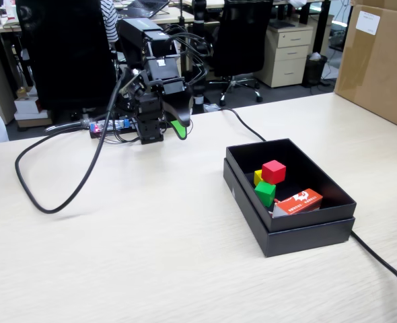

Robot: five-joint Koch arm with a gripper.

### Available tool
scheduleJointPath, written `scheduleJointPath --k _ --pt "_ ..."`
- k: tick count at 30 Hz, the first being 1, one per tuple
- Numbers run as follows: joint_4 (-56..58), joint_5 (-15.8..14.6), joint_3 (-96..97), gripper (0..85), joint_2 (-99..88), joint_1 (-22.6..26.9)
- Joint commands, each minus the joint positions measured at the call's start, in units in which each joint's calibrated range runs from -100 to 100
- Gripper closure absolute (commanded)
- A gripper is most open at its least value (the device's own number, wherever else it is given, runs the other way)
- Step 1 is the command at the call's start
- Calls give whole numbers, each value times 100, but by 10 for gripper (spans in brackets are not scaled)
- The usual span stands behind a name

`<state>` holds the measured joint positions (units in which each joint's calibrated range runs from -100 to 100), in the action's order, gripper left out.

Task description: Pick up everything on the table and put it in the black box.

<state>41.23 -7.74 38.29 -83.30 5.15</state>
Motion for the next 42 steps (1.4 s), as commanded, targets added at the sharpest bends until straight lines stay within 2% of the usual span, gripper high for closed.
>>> scheduleJointPath --k 1,5,10,26,33,42 --pt "-525 10 269 358 -890 -68" --pt "-1000 29 867 358 -1383 -186" --pt "-1026 20 1157 351 -1567 -269" --pt "-3030 142 3514 341 -1670 -386" --pt "-4464 562 4865 343 -1670 -357" --pt "-5147 708 5654 342 -1670 -342"
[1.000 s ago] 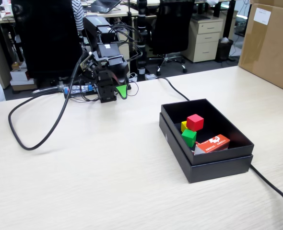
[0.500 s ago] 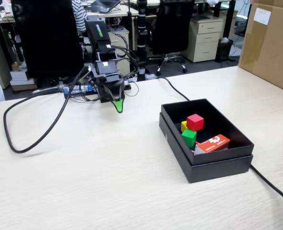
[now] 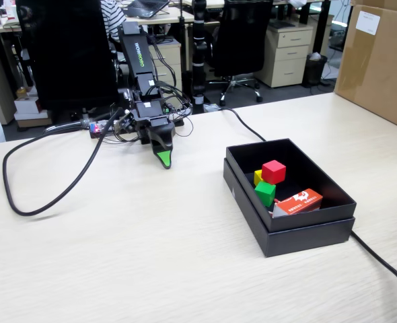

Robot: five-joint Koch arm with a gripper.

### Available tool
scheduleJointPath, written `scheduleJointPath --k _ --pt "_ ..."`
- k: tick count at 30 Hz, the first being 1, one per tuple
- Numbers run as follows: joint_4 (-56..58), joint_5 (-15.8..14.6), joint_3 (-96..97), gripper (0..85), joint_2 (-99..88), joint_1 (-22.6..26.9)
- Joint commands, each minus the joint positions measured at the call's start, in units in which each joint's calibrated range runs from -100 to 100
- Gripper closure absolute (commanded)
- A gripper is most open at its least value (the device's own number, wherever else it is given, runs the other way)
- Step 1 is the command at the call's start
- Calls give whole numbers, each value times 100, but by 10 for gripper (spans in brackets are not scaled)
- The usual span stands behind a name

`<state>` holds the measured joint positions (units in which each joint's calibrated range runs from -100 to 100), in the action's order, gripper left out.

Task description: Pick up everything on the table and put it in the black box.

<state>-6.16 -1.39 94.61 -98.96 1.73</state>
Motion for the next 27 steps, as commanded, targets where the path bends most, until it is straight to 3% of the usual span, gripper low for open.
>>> scheduleJointPath --k 1,12,27 --pt "-408 73 76 342 -104 0" --pt "387 73 267 345 -23 49" --pt "387 68 258 354 -23 10"
